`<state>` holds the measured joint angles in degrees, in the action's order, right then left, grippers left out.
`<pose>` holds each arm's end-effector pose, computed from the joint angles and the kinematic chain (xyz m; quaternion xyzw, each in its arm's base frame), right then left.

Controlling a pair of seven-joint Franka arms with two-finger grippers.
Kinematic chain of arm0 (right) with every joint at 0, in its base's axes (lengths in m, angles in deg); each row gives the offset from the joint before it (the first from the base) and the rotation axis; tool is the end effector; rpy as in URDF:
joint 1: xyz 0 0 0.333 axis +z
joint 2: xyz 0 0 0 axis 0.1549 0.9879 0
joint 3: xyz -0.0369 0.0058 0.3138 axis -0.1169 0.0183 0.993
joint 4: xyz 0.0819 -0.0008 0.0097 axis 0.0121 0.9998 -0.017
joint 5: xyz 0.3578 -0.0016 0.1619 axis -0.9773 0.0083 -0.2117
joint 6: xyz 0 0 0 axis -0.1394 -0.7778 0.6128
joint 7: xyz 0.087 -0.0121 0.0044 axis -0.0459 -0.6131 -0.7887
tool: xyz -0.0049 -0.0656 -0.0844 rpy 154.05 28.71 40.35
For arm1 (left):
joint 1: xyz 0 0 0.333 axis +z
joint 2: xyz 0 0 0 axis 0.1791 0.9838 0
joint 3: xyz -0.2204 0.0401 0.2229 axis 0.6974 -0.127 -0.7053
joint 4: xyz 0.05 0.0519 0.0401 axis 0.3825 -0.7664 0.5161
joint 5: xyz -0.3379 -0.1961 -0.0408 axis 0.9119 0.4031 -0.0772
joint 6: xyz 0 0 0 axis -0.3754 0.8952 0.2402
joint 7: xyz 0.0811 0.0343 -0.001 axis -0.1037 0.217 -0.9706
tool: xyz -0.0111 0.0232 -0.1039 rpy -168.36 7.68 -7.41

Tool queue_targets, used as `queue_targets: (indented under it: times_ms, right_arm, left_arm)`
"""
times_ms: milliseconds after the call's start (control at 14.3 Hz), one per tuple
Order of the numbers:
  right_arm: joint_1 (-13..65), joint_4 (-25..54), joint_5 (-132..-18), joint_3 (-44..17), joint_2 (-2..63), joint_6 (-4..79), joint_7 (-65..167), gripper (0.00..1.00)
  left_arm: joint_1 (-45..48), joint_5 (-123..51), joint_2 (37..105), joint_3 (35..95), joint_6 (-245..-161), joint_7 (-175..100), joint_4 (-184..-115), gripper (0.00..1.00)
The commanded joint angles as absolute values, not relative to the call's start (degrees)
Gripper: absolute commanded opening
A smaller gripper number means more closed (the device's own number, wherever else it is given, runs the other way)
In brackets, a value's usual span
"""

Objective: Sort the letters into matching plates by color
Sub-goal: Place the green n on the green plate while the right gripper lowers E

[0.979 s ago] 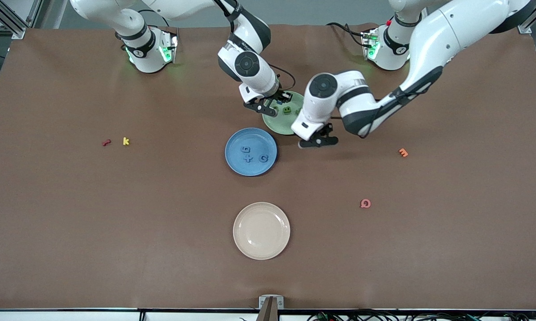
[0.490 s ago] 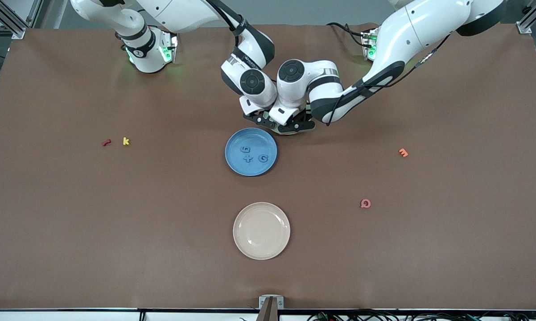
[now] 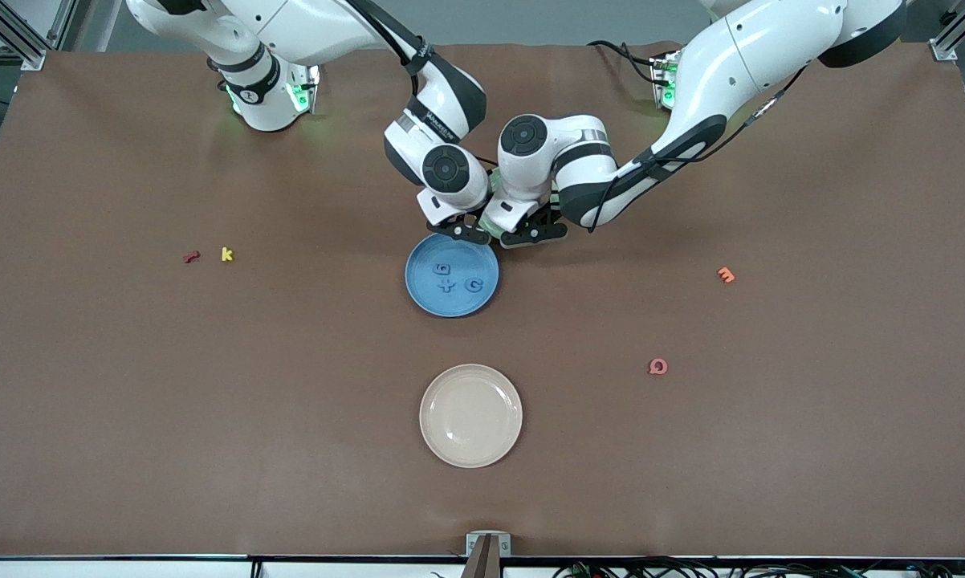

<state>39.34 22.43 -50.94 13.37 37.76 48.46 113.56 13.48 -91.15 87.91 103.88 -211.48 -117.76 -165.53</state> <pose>0.3854 0.4882 0.2333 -0.9699 0.1378 0.1976 0.0353 0.3703 -0.4494 0.2141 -0.9973 -0.0577 0.0204 0.0408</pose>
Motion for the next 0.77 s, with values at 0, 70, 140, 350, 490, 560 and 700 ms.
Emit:
queue_targets:
  times_ms: [0, 70, 140, 350, 490, 560, 700]
  right_arm:
    - [34.1, 21.9, -49.0, 13.1, 36.2, 46.0, 110.3, 0.00]
    - [33.5, 21.9, -48.0, 13.1, 36.1, 45.4, 108.8, 0.00]
    - [32.0, 21.9, -46.7, 13.1, 36.1, 45.4, 107.7, 0.00]
    - [28.0, 21.9, -45.2, 13.2, 36.5, 45.7, 103.8, 0.00]
    - [26.7, 21.3, -45.1, 13.2, 36.7, 46.0, 102.2, 0.00]
    - [26.5, 20.5, -44.9, 13.1, 36.9, 46.1, 102.1, 0.00]
    - [26.3, 18.0, -44.8, 13.1, 38.7, 46.1, 102.1, 0.00]
  left_arm:
    - [13.0, -89.4, 87.6, 105.0, -211.1, -117.6, -167.1, 0.20]
    - [13.0, -89.1, 87.5, 105.0, -211.1, -117.6, -167.1, 0.20]
    - [12.7, -89.0, 87.4, 105.1, -211.1, -117.8, -167.1, 0.20]
    - [12.2, -88.8, 87.5, 105.2, -211.1, -118.3, -167.0, 0.20]
    - [12.2, -88.2, 87.5, 105.2, -211.1, -118.2, -166.8, 0.21]
    - [12.2, -88.2, 87.5, 105.2, -211.1, -117.9, -166.7, 0.33]
    - [12.2, -88.2, 87.5, 105.3, -211.1, -117.6, -166.6, 0.89]
